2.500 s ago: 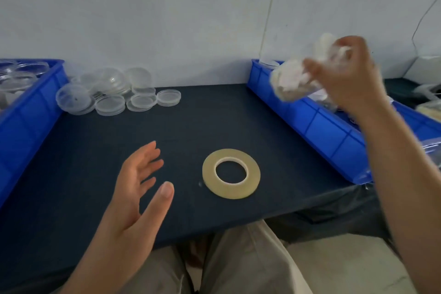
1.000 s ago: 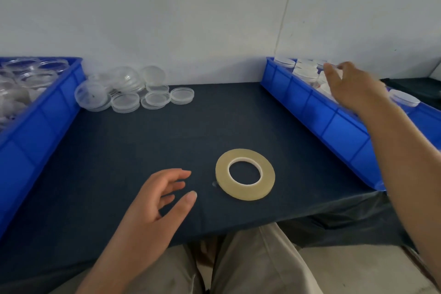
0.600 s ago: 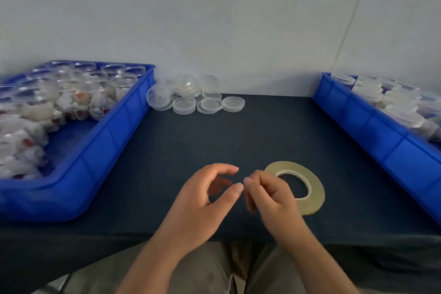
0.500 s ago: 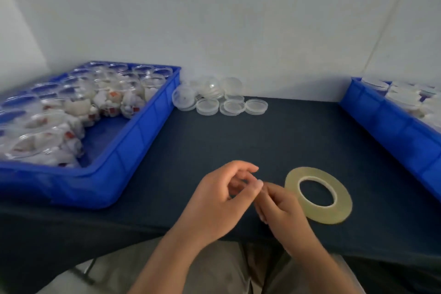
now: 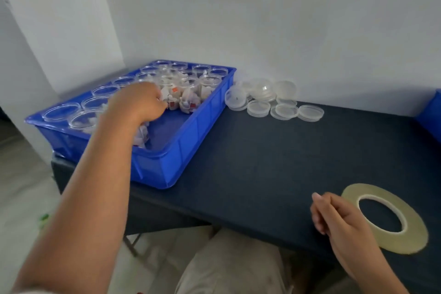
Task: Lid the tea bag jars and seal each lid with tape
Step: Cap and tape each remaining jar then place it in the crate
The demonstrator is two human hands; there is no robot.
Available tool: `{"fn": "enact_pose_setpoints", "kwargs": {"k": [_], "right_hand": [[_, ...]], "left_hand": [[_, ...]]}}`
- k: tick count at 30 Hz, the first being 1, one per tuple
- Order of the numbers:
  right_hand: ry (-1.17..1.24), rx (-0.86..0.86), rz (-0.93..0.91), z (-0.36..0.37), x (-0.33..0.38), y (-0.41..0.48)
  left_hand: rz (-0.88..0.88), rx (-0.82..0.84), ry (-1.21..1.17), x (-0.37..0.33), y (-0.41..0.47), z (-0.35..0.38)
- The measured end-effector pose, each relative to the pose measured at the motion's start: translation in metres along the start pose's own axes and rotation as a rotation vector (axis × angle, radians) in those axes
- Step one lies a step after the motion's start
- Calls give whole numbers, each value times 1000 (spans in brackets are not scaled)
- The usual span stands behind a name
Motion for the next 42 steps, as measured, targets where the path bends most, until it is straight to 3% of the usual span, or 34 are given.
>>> {"fn": "enact_pose_setpoints", "kwargs": {"k": [3,6,15,18,24,37,42], "right_hand": [[-4,-19,-2,-2,-1,1],[-5,-24,-16,-1,2,1],[21,11,-14,5,10,-3],[17,5,-32,5,11,-3],[-15,-2,-49,5,10,-2],[-26,2,-50,5,12,-4],[-1,2,-43,5,13,-5]], "left_hand": [[-257,60,141,67,15,0],[-279,120,83,89,21,16],[-148,180,60,83,12,45],[-152,126,206,75,10,46],[-57,18,241,48,8,47],[239,-97,-70,18,16,47],[301,-320,-117,3,-2,22]]}}
Point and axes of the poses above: each hand's wrist, its own y-axis towards the middle knuckle, its own z-axis out of the palm, x = y × z, the point moved 10 cm from there along y, towards the middle knuckle, and after that the axes turned 9 degrees about x, right-handed, at the moved point
